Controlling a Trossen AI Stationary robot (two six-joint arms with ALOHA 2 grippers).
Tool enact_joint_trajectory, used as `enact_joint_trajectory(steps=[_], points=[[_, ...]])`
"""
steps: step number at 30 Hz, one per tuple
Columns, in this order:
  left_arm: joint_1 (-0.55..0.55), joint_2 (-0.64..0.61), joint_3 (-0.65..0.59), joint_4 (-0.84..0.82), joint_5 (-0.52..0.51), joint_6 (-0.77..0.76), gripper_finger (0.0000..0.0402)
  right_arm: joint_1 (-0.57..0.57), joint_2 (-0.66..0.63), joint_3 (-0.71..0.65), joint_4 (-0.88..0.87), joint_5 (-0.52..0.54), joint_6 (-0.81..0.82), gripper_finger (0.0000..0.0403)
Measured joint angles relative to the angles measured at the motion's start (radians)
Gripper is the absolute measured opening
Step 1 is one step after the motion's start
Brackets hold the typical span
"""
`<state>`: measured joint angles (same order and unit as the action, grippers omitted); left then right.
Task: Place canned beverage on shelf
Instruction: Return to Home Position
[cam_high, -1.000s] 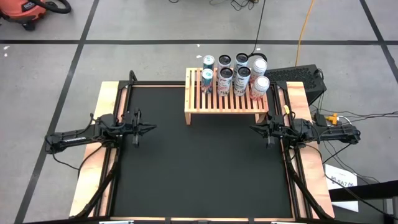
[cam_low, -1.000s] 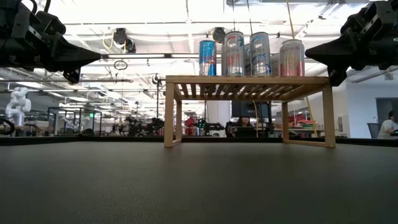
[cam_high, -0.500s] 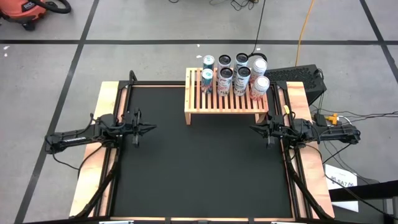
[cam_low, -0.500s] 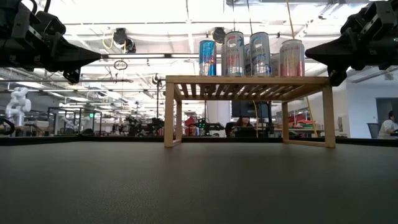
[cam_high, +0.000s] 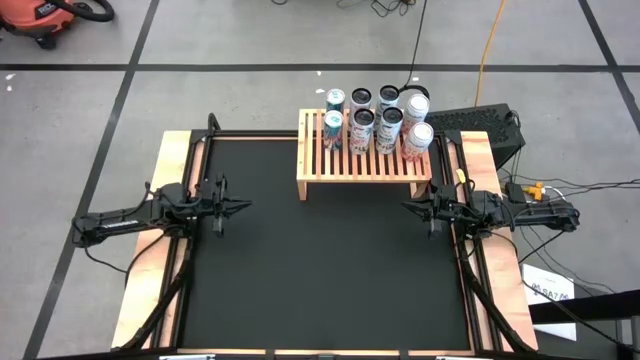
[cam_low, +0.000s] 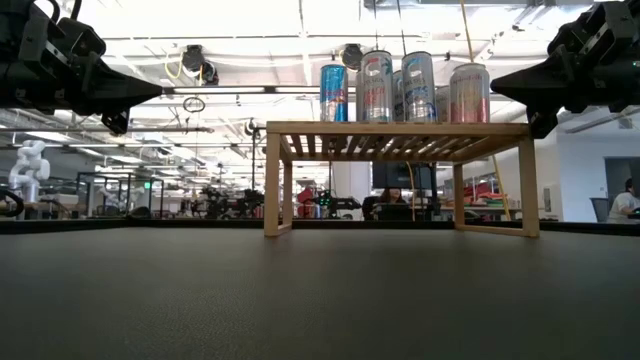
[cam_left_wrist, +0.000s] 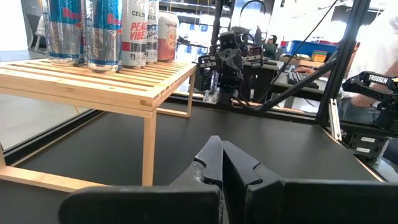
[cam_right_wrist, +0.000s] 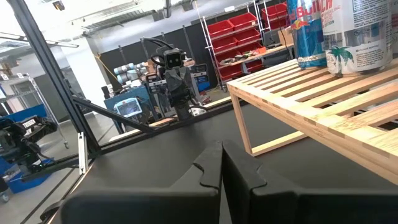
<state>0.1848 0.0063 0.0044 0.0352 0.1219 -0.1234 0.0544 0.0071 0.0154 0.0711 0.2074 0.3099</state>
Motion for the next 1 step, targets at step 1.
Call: enact_joint_trajectory(steps=[1], points=[[0.0,0.0,0.0,0.0,0.0,0.0,0.0,0.0,0.0,0.0,0.0,0.0,0.0,0.0]])
